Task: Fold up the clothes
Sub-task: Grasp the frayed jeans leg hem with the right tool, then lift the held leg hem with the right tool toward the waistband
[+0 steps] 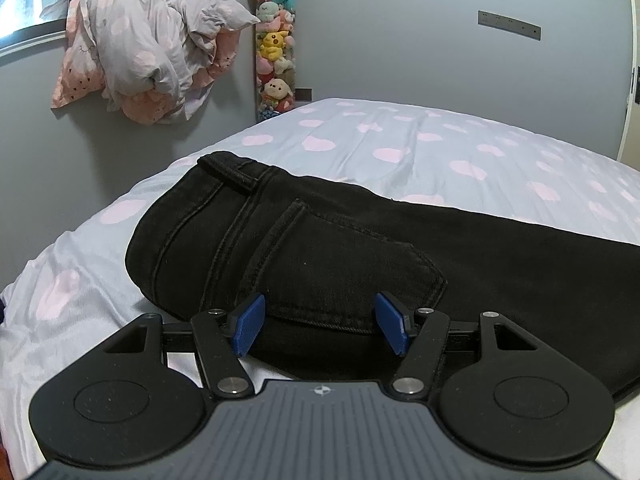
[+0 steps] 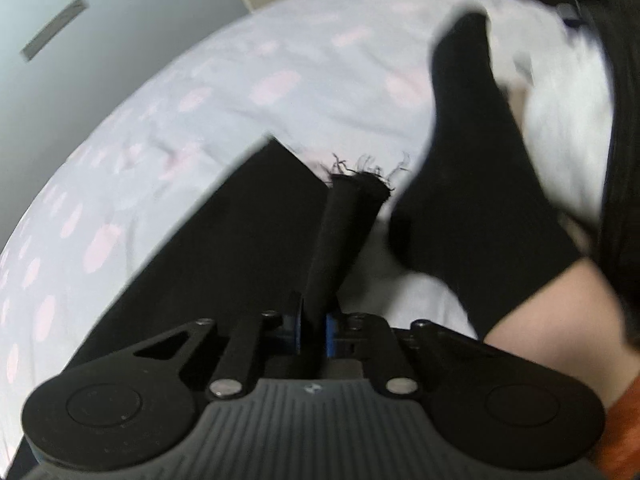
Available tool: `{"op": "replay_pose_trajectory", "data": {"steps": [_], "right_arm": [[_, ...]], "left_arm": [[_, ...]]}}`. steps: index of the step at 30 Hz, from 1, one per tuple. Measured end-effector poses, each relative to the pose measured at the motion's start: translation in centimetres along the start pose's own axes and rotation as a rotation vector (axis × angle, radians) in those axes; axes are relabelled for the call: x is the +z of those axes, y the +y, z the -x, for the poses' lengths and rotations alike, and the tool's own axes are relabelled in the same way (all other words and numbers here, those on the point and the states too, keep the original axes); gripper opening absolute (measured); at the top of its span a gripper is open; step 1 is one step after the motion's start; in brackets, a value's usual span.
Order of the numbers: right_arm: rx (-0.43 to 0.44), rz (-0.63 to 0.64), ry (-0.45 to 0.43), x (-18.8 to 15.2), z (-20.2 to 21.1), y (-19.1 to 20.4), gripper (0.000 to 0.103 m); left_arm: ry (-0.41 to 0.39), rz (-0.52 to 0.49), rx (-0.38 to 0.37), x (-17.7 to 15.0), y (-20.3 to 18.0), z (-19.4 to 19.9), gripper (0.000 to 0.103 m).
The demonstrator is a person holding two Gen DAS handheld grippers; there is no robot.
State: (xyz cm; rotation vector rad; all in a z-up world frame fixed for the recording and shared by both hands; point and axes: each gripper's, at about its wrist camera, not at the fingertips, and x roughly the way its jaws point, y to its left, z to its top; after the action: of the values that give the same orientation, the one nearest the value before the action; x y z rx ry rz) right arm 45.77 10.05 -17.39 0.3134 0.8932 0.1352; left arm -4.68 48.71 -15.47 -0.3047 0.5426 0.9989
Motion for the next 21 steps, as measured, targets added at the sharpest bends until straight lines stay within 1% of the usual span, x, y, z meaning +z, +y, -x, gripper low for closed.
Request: {"op": "replay_pose_trajectory", "data": {"steps": [6, 9, 13, 17, 18, 19, 21], "right_arm": [[0.109, 0.072, -0.078, 2.5, 5.8, 4.5, 0.011], [0.175, 0.124, -0.112, 2.9, 8.7, 7.8, 0.011], [0.27, 0.221, -0.152, 2.1, 12.7, 13.0, 0.011], [0.348, 0.322, -0.172, -0.2, 16.3, 18.1, 0.011], [0.368, 0.346, -0.176, -0.9, 17.1, 19.3, 0.011], [0.374, 0.367, -0.182, -1.5, 17.8, 20.3, 0.011], [0.364, 0.399, -0.195, -2.4, 18.8, 21.9, 0.011]], "left_arm": [[-0.037, 0.039, -0.012, 0.7, 1.0, 1.3, 0.073], [-0.059, 0.058, -0.018, 1.0, 1.5, 2.0, 0.073], [-0.082, 0.084, -0.024, 1.5, 2.4, 2.6, 0.073], [-0.104, 0.117, -0.048, 1.9, 3.3, 3.3, 0.073], [-0.107, 0.127, -0.067, 2.0, 3.5, 3.5, 0.07], [-0.105, 0.126, -0.102, 2.0, 3.3, 3.8, 0.067], [-0.099, 0.118, -0.179, 2.1, 3.0, 4.3, 0.063]]}}
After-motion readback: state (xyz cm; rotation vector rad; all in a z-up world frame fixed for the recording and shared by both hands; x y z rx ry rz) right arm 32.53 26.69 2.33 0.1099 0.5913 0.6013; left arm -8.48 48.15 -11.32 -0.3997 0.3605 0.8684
